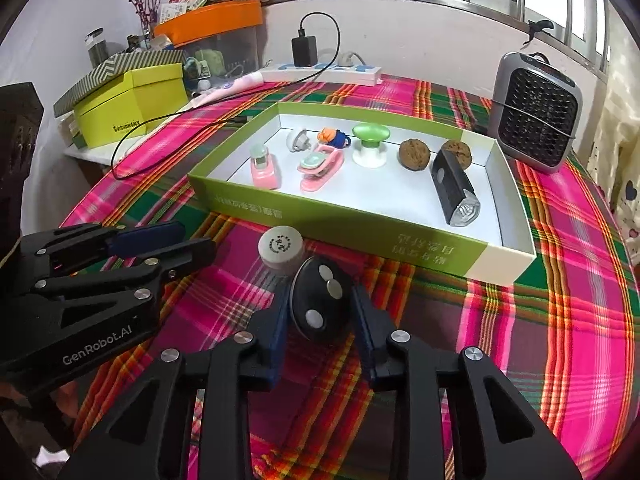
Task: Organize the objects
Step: 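Grasp the white round container with the left gripper while the right grasps the black dotted disc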
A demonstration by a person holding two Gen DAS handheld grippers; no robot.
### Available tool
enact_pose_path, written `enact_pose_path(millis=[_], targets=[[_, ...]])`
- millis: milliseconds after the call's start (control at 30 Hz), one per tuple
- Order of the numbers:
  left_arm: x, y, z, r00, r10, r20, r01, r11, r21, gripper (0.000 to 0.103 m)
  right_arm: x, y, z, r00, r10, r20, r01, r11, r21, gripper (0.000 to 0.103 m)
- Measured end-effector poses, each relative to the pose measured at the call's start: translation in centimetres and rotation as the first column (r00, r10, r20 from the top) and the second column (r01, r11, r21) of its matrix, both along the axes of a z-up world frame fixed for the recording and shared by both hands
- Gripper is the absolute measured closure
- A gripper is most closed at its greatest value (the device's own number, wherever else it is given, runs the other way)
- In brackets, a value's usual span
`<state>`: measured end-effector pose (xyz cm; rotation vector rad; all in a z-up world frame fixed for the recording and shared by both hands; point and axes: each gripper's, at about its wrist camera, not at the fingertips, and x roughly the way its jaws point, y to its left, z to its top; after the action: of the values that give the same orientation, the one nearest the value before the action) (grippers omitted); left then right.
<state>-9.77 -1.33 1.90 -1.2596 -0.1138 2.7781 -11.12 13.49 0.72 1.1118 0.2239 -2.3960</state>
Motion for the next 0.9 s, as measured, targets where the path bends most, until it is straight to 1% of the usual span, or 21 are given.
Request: enact_pose_path(millis=[167,267,533,733,900], targets=[[-0.2,0.3,-0.1,1.0,-0.01,0.004,0.01,1.0,0.005,0.07,0.0,0.5,0.3,1.0,-0.011,-0.01,0.011,1.0,-0.007,0.076],[-0.3,0.4,0.0,1.0,-0.02,0.002,0.02,1.0,0.023,0.07,0.0,1.0,0.3,1.0,-0.019,-0.012,0.019,1.0,-0.005,0.076],[-0.8,1.5,0.1,0.998,-0.059,0.003,0.059,0.998,0.038,0.07,-0.3,2.3,0.3,0.999,-0.048,-0.019,0.048,0.999,-0.002,0.076],[-1.2,2.3,0.2,0.995,-0.097,0.003,0.096,0.994,0.06,0.063,-0.4,2.9,0.5,0.997,-0.063,-0.032,0.064,0.998,0.004,0.076],[-1.8,3.3,0.0,0.993,-0.114,0.008,0.113,0.992,0.057,0.063,-0.5,3.5,0.5,0.997,-0.073,-0.037,0.073,0.997,0.006,0.076]])
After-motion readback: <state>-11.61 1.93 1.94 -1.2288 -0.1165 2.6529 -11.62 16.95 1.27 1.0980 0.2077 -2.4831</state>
